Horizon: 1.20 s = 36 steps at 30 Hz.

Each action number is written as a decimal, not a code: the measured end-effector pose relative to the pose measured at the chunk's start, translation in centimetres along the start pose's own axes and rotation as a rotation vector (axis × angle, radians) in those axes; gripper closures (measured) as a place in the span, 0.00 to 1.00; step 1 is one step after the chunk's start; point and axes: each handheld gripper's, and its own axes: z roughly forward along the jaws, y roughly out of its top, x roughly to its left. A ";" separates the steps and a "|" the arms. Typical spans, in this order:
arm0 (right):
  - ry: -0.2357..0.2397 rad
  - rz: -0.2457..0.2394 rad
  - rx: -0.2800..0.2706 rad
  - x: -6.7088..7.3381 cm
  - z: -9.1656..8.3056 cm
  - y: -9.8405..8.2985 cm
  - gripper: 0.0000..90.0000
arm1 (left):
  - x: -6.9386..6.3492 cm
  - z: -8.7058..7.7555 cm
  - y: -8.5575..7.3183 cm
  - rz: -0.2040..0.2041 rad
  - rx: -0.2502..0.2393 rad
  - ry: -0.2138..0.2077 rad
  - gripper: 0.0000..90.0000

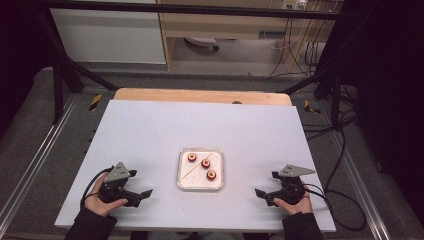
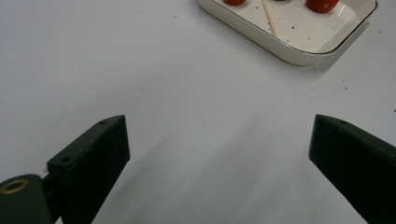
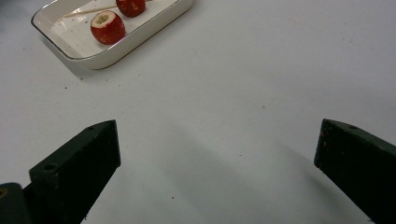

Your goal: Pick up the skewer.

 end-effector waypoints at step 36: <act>0.005 -0.003 -0.005 0.0 0.0 0.1 0.01 | -2.0 1.2 3.1 0.033 0.024 -0.017 0.07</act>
